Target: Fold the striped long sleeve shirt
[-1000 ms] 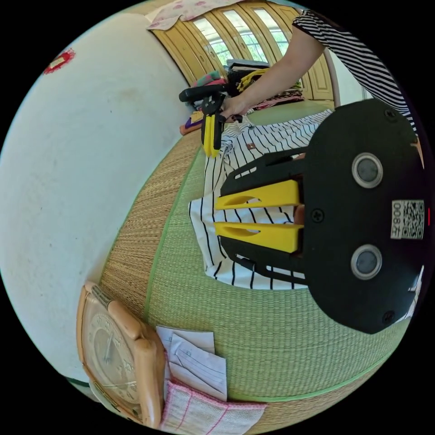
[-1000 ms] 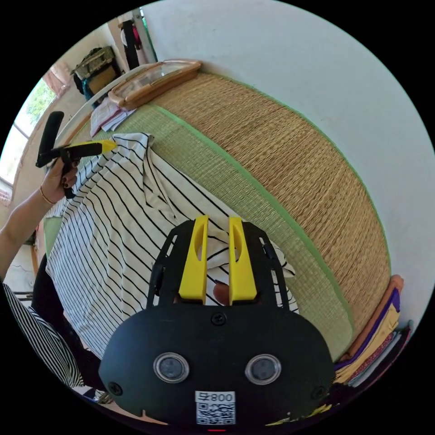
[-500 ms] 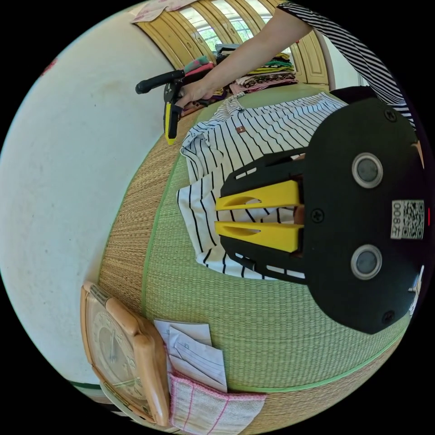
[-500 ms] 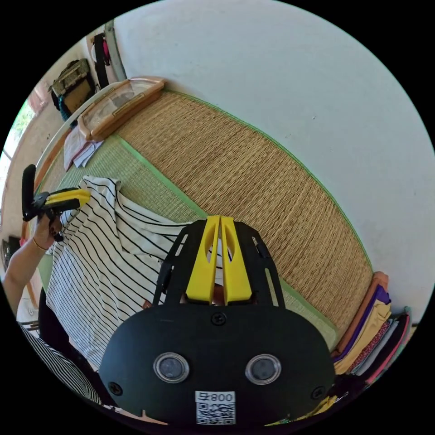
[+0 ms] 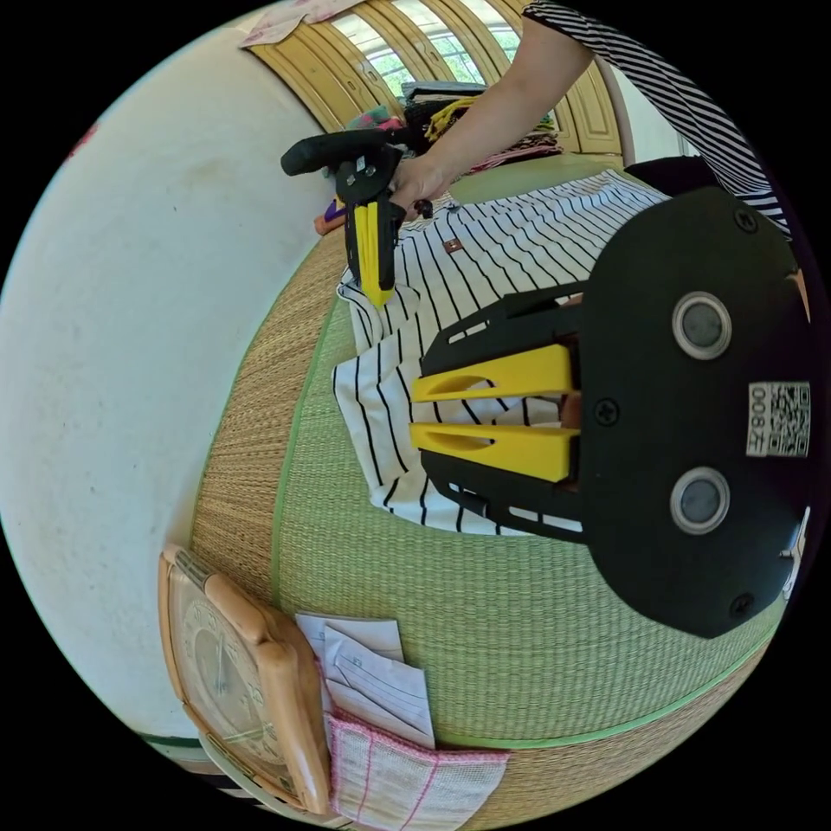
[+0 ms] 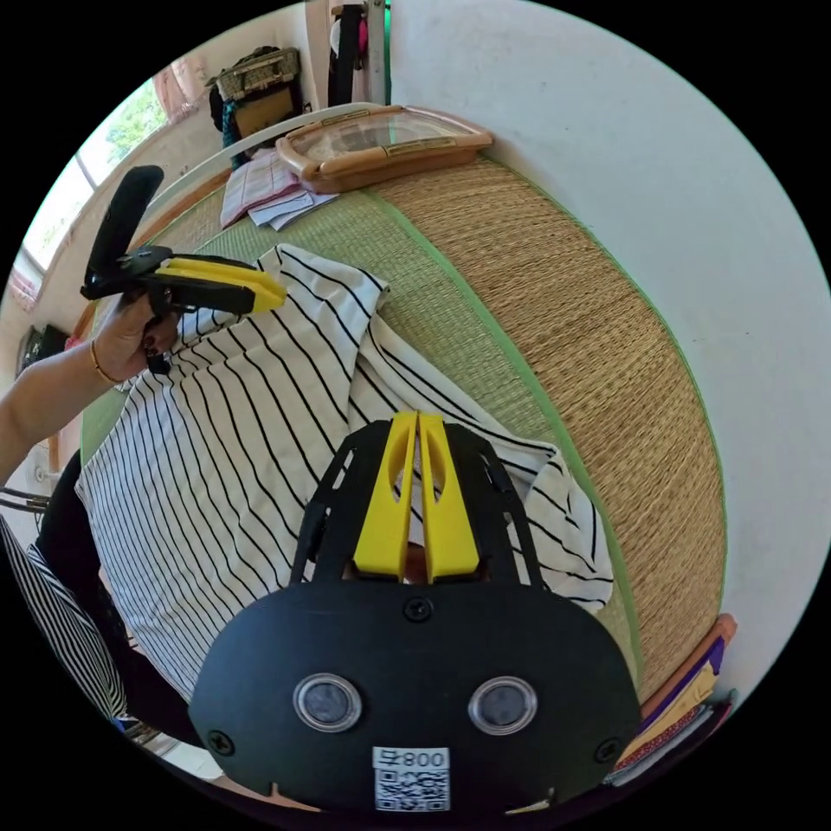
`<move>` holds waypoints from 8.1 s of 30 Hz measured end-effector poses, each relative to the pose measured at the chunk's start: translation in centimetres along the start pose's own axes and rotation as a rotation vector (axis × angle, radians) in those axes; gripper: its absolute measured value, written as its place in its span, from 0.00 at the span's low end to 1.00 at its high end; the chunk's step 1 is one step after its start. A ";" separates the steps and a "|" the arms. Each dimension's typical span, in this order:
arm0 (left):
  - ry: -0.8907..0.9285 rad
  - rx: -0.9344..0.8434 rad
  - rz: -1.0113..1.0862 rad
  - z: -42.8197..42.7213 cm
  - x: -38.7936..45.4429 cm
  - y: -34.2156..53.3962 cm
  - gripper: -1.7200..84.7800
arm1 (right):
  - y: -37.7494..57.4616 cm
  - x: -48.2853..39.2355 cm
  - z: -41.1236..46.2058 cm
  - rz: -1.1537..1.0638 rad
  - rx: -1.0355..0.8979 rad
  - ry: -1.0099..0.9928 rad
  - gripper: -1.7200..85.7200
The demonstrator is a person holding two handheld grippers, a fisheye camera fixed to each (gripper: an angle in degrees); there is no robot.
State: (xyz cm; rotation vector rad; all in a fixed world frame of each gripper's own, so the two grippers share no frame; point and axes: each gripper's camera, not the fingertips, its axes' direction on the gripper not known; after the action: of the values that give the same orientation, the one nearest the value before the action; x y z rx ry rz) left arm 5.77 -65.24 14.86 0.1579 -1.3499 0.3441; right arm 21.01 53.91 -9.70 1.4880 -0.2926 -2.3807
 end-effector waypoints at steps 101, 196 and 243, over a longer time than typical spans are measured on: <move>-0.063 0.018 -0.011 -2.7 -9.4 8.6 0.04 | 24.0 10.9 10.7 0.568 0.255 -0.196 0.02; -0.241 -0.035 -0.280 -4.5 -14.2 32.0 0.03 | 40.1 2.7 13.1 0.790 0.041 0.100 0.02; -0.186 -0.140 -0.190 -13.3 -3.3 44.6 0.06 | 49.2 2.6 9.9 0.940 0.225 -0.138 0.04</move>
State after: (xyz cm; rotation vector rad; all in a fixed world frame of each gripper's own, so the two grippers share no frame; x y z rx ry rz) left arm 2.66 -19.77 4.96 0.2040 -1.5239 0.0754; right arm 18.78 7.31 8.98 0.9271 -1.0515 -1.6963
